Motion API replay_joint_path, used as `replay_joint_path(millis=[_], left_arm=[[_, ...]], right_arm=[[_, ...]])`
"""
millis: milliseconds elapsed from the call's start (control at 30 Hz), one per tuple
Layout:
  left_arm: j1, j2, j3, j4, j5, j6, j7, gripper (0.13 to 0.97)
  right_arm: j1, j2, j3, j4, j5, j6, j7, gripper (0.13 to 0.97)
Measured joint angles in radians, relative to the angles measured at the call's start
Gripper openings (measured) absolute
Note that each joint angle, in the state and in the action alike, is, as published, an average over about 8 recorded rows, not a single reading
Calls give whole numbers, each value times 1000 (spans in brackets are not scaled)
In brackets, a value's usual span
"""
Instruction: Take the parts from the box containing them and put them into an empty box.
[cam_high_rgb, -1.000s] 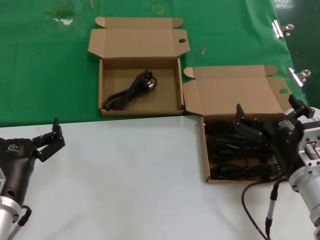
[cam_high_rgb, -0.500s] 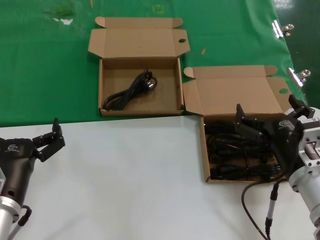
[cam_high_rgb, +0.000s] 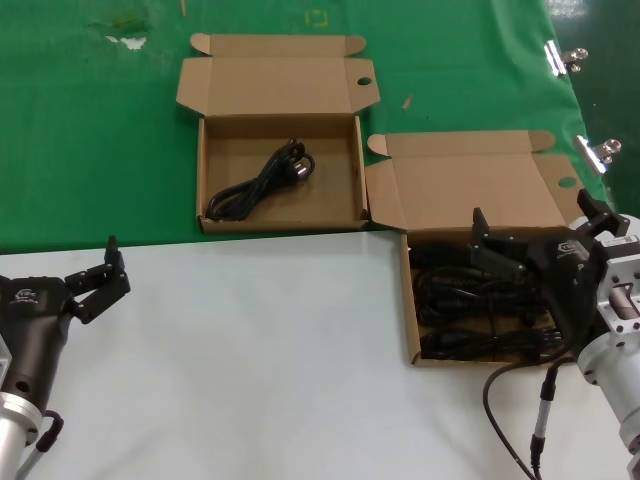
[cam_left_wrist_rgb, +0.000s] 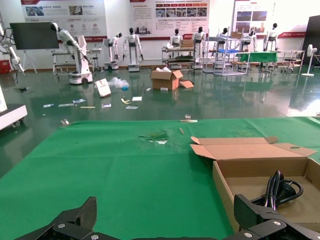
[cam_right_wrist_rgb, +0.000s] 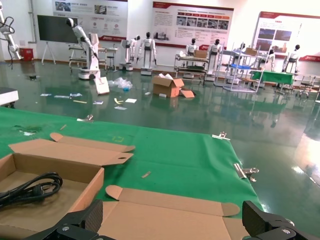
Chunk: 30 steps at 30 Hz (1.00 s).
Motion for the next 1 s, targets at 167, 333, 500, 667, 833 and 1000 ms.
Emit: replay_joint_path(millis=[167, 333, 500, 667, 833, 1000], left_arm=[[0, 0, 0, 0, 0, 0, 0, 966], [0, 0, 0, 0, 0, 0, 0, 966], [0, 0, 0, 0, 0, 0, 0, 966], [0, 0, 0, 0, 0, 0, 0, 966], [0, 0, 0, 0, 0, 0, 0, 966], [0, 0, 0, 0, 0, 0, 0, 966]], right_arm=[[0, 0, 0, 0, 0, 0, 0, 966], [0, 0, 0, 0, 0, 0, 0, 966], [0, 0, 0, 0, 0, 0, 0, 966], [0, 0, 0, 0, 0, 0, 0, 966], [0, 0, 0, 0, 0, 0, 0, 966], [0, 0, 0, 0, 0, 0, 0, 966]])
